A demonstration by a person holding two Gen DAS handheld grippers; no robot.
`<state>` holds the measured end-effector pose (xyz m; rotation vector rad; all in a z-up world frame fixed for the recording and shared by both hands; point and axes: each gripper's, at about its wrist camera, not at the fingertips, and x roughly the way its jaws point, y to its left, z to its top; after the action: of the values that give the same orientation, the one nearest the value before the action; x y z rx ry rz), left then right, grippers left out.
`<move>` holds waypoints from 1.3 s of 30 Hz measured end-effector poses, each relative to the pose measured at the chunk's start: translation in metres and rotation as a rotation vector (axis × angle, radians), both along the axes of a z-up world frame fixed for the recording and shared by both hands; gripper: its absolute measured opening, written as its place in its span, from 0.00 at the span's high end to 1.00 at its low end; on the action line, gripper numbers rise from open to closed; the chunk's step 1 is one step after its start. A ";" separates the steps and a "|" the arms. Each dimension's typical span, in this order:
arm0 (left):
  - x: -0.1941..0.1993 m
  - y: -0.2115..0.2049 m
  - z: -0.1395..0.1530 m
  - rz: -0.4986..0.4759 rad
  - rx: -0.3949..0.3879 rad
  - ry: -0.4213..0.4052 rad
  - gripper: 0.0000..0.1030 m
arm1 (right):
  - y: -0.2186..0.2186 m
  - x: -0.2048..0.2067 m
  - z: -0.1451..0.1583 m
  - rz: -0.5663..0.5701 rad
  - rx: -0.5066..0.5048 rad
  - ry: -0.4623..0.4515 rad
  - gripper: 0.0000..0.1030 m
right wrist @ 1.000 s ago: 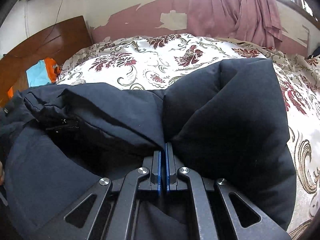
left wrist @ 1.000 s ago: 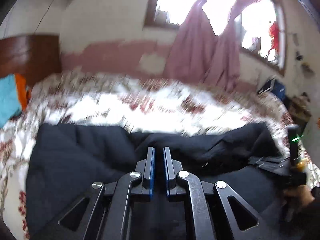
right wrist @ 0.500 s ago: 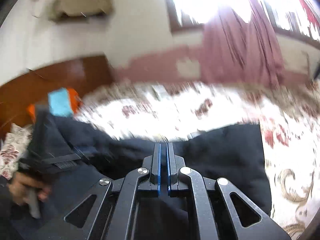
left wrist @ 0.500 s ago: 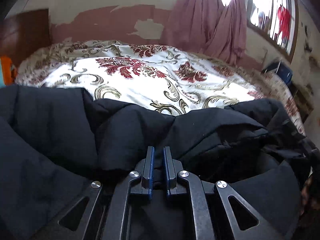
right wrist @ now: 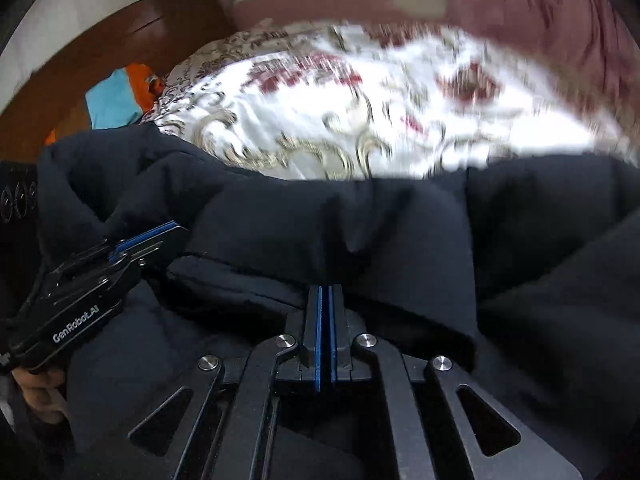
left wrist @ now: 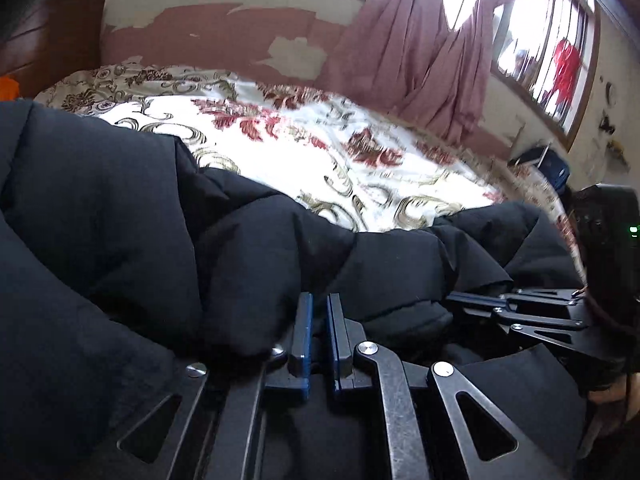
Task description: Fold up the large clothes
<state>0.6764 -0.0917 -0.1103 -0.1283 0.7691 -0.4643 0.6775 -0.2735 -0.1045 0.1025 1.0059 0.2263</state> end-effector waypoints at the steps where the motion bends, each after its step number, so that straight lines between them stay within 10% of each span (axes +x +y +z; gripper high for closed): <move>1: 0.001 -0.003 -0.002 0.001 0.024 0.008 0.93 | -0.003 0.006 -0.007 0.001 0.020 0.026 1.00; 9: 0.015 -0.021 -0.015 0.019 0.166 0.046 0.96 | 0.024 0.016 -0.033 -0.005 -0.090 0.036 1.00; 17: -0.018 -0.008 0.009 -0.144 -0.079 -0.135 0.96 | 0.008 -0.026 -0.003 -0.041 0.019 -0.141 1.00; 25: 0.008 -0.009 -0.011 -0.112 -0.077 0.035 0.96 | -0.016 -0.037 0.012 -0.186 -0.027 -0.215 1.00; 33: 0.007 -0.020 -0.017 -0.087 0.021 0.069 0.96 | -0.015 -0.011 -0.016 -0.144 -0.024 -0.071 1.00; 39: -0.007 -0.015 -0.007 -0.090 -0.007 -0.008 0.96 | -0.012 -0.024 -0.011 -0.126 0.008 -0.133 0.96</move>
<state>0.6697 -0.1066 -0.1176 -0.0987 0.7677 -0.5532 0.6537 -0.2851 -0.1154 0.1556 0.8630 0.1208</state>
